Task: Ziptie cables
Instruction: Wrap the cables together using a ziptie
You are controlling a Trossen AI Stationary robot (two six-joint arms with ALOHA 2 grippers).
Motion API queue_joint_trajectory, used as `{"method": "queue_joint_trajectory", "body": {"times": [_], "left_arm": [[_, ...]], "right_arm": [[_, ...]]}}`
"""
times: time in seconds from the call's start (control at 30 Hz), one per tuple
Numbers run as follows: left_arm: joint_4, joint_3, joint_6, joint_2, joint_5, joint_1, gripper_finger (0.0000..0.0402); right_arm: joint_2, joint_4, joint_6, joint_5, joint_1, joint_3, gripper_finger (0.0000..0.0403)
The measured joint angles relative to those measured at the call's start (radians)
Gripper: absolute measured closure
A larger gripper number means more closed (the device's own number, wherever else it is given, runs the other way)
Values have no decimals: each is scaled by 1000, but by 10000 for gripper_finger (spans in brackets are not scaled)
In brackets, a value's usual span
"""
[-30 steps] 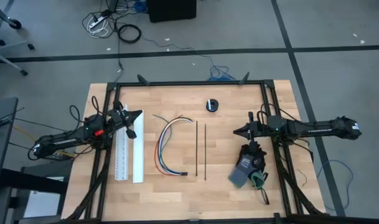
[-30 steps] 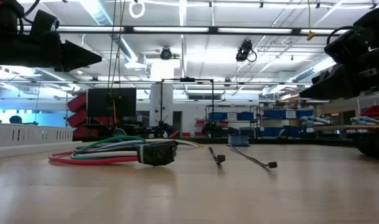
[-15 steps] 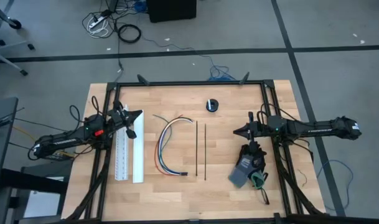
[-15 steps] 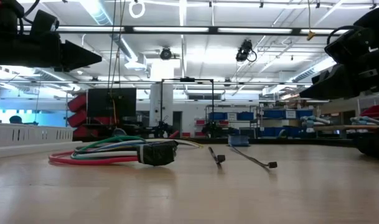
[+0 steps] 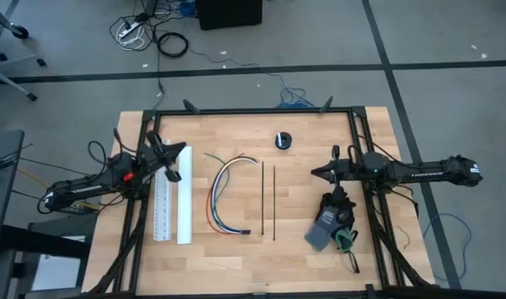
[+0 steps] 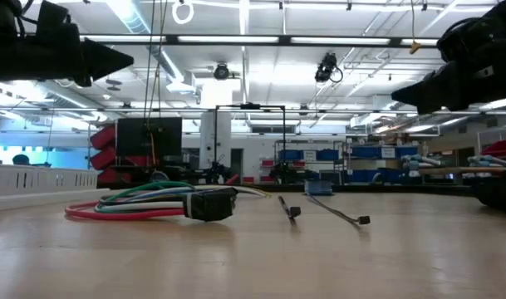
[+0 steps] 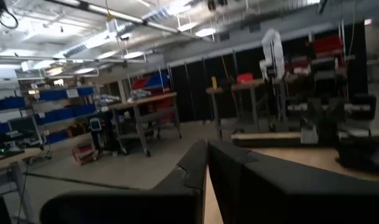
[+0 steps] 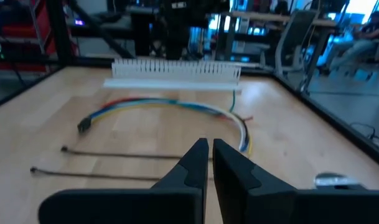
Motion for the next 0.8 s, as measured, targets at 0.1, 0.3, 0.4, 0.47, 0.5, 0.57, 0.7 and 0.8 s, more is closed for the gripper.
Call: {"method": "queue_joint_trajectory", "body": {"times": [0.1,0.3,0.4,0.47,0.5,0.57,0.7,0.8], "left_arm": [[59,0,-105,0,12,0,392],[133,0,-130,0,27,0,392],[147,0,-133,0,41,0,392],[151,2,-166,0,56,0,392],[140,7,-190,0,62,0,392],[138,24,-248,8,82,0,392],[137,62,-344,22,111,0,392],[134,92,-319,41,191,0,392]], "right_arm": [[0,15,3,7,0,0,383],[0,19,47,6,0,6,383],[0,21,115,1,0,42,383],[0,23,166,1,0,73,383],[4,21,182,0,0,90,383],[19,-3,191,-1,-1,130,383],[74,-112,171,-1,-6,243,383],[141,-196,171,-1,-17,331,383]]}}
